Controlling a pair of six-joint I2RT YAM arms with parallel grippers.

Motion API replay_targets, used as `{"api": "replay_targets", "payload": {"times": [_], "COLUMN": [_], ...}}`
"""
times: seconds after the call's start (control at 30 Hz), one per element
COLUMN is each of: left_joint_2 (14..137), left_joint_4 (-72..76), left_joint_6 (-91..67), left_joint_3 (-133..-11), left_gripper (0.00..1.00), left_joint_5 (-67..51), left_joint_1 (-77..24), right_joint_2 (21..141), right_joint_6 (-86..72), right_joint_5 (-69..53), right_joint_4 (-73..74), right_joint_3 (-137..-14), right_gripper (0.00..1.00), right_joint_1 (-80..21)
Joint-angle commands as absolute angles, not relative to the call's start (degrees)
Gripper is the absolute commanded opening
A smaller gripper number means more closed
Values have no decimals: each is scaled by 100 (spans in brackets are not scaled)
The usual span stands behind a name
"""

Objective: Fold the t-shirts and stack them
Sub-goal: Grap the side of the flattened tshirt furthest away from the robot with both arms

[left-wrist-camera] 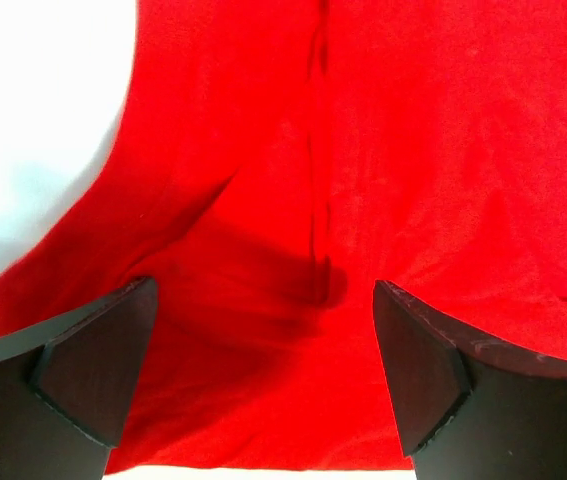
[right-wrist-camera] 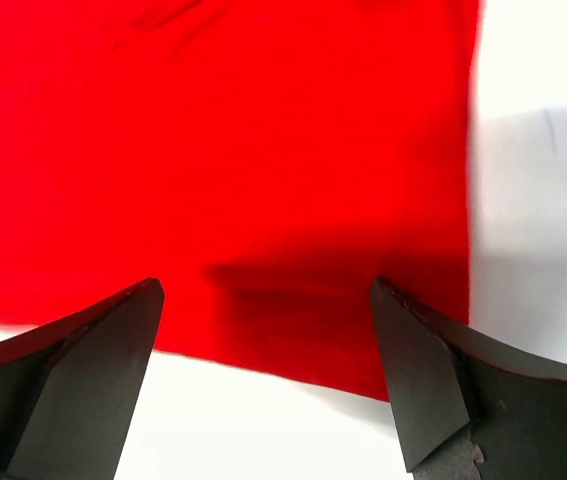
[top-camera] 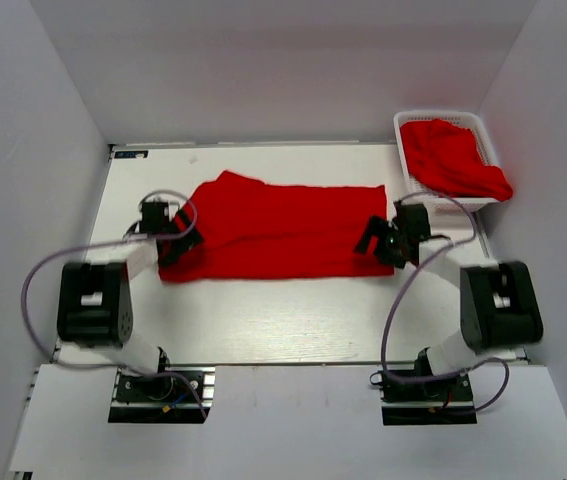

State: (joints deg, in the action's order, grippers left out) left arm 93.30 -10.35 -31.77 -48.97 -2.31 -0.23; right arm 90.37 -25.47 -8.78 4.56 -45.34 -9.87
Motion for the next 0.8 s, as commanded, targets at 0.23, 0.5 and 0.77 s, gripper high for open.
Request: {"api": "replay_targets", "payload": {"times": [0.23, 0.5, 0.77], "left_joint_2": [5769, 6036, 8751], "left_joint_4": [-3278, -2585, -1462], "left_joint_6": [-4087, -3596, -1946], "left_joint_3": [-3092, -4279, -6062], "left_gripper": [100, 100, 100], "left_joint_5": [817, 1011, 161], "left_joint_1": [18, -35, -88], "right_joint_2": [6673, 6442, 7636], "right_joint_6": [-2875, -1996, -1697], "right_joint_5": [-710, -836, -90], "right_joint_4": [1907, 1899, 1600], "right_joint_3": [-3040, -4462, -5431], "right_gripper": [90, 90, 90], "right_joint_1": [-1002, -1028, -1002]}}
